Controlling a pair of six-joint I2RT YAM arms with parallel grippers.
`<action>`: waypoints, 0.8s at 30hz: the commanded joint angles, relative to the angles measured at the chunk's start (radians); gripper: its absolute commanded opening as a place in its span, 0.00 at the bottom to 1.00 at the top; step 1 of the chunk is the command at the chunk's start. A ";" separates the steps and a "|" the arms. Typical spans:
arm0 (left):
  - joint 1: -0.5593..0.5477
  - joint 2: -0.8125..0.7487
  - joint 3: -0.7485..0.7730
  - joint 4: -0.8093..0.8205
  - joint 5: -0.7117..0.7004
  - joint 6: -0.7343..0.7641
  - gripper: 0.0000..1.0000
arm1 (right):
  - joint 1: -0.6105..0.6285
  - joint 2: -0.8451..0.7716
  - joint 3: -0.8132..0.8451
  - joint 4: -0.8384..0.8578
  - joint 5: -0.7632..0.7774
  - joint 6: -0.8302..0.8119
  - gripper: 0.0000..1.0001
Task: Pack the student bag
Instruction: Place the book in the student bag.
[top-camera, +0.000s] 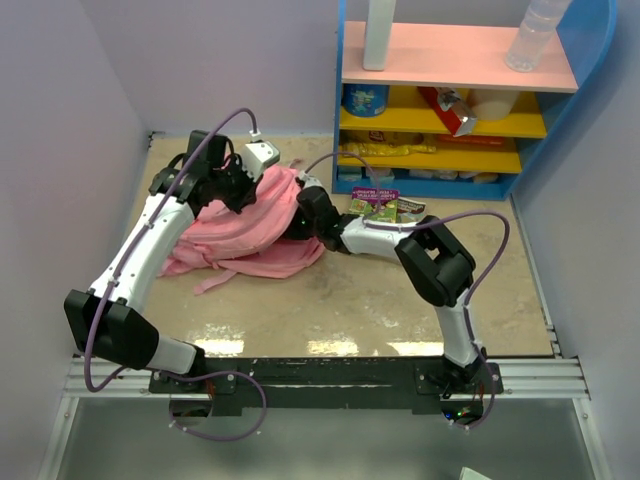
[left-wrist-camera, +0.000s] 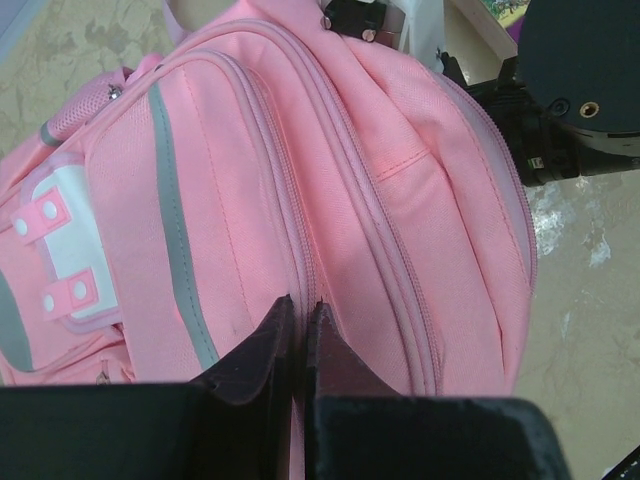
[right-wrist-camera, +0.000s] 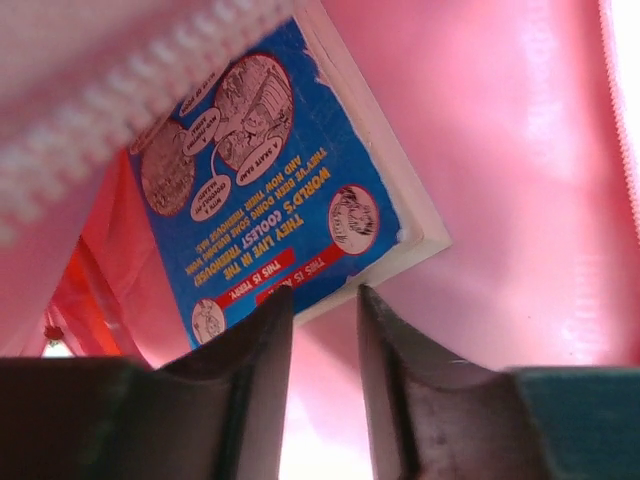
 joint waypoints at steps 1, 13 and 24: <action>-0.011 -0.040 0.058 0.078 0.079 0.002 0.00 | 0.012 -0.046 -0.029 0.137 -0.056 0.022 0.49; -0.009 -0.021 0.006 0.117 0.031 -0.014 0.00 | -0.135 -0.398 -0.529 0.367 -0.159 0.091 0.06; -0.009 -0.037 0.021 0.091 0.070 0.003 0.00 | -0.146 -0.203 -0.358 0.362 -0.168 0.175 0.00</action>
